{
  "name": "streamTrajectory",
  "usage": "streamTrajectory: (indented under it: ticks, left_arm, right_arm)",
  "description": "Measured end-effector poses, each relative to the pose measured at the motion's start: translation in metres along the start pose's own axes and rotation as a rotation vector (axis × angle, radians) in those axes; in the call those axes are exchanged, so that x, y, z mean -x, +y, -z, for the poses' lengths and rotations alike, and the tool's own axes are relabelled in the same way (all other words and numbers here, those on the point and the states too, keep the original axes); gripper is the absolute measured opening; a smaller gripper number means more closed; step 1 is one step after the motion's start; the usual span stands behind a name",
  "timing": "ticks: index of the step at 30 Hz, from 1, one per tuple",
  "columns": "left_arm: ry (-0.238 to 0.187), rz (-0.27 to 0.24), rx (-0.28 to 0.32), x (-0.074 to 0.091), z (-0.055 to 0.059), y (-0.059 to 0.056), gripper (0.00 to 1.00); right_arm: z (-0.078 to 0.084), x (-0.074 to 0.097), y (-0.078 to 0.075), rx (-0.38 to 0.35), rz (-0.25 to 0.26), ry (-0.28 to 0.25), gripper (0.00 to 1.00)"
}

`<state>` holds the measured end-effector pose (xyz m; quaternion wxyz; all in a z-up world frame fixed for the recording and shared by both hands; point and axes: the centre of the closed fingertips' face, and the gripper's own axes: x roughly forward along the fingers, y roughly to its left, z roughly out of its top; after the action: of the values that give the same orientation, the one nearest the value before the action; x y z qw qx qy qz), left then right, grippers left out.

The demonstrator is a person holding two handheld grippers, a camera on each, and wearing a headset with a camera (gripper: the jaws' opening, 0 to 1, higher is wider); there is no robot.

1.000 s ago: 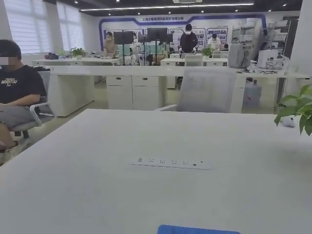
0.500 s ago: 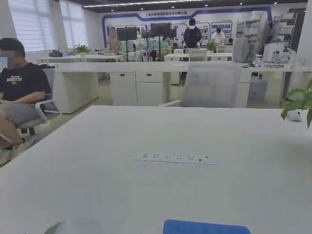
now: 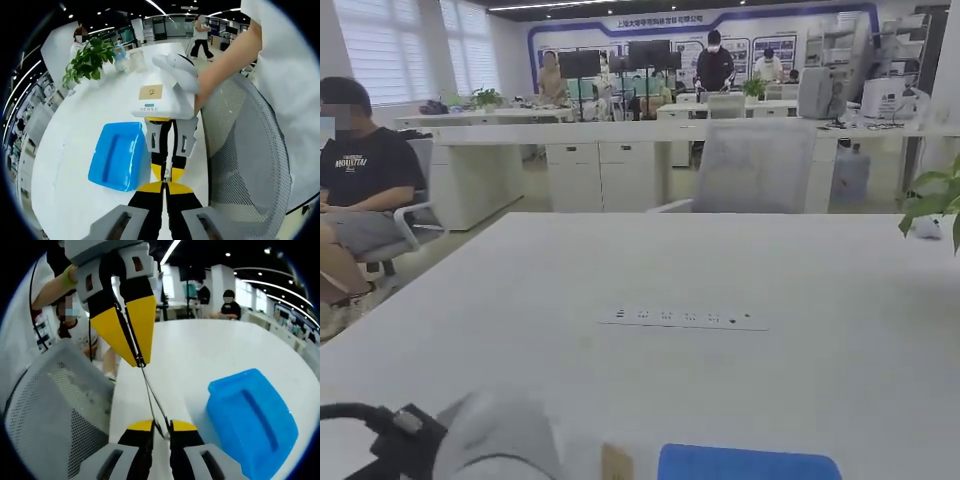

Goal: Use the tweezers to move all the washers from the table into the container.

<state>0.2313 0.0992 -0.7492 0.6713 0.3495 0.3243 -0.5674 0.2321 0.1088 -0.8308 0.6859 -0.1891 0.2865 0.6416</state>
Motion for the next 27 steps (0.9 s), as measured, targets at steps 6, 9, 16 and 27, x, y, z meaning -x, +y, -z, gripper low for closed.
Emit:
streamTrajectory:
  ticks: [6, 9, 16, 27]
  left_arm:
    - [0.019, 0.029, -0.016, -0.002, -0.004, -0.003, 0.0]
    - [0.015, 0.043, -0.01, -0.003, -0.004, -0.004, 0.0]
    - [0.049, 0.059, -0.015, -0.01, 0.001, -0.006, 0.0]
    - [-0.159, -0.002, 0.234, -0.017, -0.008, 0.001, 0.06]
  right_arm:
    - [-0.009, 0.006, 0.002, 0.013, -0.007, -0.015, 0.08]
    - [-0.01, 0.005, 0.003, 0.028, -0.012, -0.011, 0.07]
    - [-0.014, 0.008, 0.004, 0.034, -0.007, -0.005, 0.09]
    - [-0.007, 0.015, -0.005, -0.047, 0.048, 0.027, 0.02]
